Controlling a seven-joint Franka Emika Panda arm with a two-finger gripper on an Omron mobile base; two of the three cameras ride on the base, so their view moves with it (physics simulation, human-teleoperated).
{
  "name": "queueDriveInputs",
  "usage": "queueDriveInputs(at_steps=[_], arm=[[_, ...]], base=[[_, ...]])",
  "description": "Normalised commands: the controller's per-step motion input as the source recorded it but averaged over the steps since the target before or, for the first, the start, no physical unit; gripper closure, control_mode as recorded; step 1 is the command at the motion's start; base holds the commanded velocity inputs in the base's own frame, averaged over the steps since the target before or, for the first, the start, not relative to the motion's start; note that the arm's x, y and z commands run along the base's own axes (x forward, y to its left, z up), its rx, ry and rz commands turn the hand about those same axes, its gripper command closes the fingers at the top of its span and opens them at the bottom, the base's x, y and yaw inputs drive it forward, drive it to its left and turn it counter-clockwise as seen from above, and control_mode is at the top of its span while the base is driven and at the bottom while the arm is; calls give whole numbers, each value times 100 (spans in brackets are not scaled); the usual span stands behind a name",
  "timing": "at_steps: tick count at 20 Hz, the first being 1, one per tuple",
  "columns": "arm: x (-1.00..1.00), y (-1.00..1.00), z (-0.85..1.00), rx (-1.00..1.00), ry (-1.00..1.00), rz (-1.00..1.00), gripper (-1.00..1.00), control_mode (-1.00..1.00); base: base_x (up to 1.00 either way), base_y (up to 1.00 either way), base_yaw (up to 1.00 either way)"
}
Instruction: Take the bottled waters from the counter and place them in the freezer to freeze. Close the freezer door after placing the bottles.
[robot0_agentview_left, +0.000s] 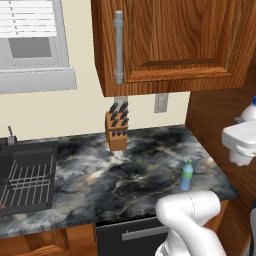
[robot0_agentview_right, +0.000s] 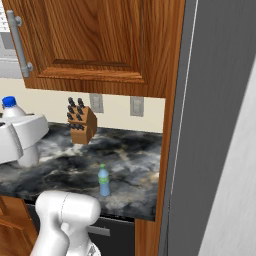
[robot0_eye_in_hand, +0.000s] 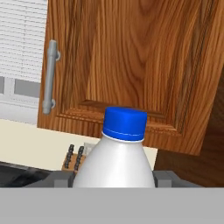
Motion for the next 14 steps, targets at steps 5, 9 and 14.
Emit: queueDriveInputs(at_steps=[5, 9, 14], arm=[[-1, 0, -2, 0, 0, 0, 100, -100], [0, 0, 0, 0, 0, 0, 100, -100], [-5, 0, 0, 0, 0, 0, 100, 100]], base=[[0, 0, 0], [0, 0, 0], [-6, 0, 0]])
